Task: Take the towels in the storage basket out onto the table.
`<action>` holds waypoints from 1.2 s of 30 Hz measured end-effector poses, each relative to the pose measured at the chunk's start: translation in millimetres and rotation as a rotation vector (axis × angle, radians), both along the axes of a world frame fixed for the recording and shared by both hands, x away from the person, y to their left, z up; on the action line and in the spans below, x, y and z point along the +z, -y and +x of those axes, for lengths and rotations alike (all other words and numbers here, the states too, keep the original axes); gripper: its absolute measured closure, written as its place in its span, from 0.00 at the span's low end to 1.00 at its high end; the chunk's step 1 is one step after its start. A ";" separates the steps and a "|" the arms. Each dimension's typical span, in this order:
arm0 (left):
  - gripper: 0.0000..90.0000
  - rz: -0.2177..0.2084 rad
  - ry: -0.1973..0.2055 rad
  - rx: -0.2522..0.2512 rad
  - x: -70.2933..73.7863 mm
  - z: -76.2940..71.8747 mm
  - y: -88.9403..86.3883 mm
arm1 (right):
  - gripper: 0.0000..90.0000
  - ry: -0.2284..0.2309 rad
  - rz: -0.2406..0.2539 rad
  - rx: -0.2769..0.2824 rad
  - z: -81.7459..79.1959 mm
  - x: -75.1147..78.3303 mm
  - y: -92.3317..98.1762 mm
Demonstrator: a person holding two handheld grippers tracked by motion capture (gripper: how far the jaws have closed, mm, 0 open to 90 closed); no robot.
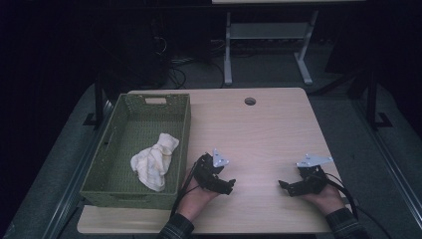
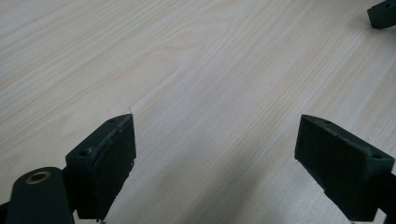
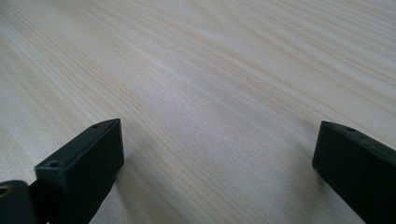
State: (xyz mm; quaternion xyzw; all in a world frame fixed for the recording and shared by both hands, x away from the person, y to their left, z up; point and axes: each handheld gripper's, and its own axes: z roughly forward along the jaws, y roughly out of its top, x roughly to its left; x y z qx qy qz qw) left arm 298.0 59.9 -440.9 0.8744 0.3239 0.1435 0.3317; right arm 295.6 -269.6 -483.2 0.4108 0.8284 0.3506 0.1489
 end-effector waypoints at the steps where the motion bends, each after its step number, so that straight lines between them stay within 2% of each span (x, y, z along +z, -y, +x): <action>1: 0.13 0.000 0.000 0.000 0.0 0.0 0.0 | 0.02 0.000 0.000 0.000 0.0 0.0 0.0; 8: 0.13 -0.004 0.011 0.003 7.6 0.8 0.3 | 0.02 -0.002 0.004 -0.001 0.1 0.0 -0.3; 14: 0.13 -0.004 0.004 0.011 10.5 3.1 -0.5 | 0.02 0.000 0.000 0.003 0.3 -0.1 0.2; 17: 0.13 -0.017 0.009 0.014 14.3 3.9 -1.6 | 0.02 0.000 0.000 0.010 0.4 0.0 0.9; 28: 0.13 -0.003 -0.009 0.007 20.0 5.2 0.6 | 0.02 0.002 -0.001 0.011 0.4 0.0 1.4; 29: 0.13 -0.023 -0.028 0.012 21.2 6.9 -0.4 | 0.02 0.001 -0.002 0.012 0.4 0.1 1.5; 36: 0.13 -0.026 -0.034 0.008 24.0 7.4 -0.6 | 0.02 0.001 -0.002 0.012 0.4 0.1 1.5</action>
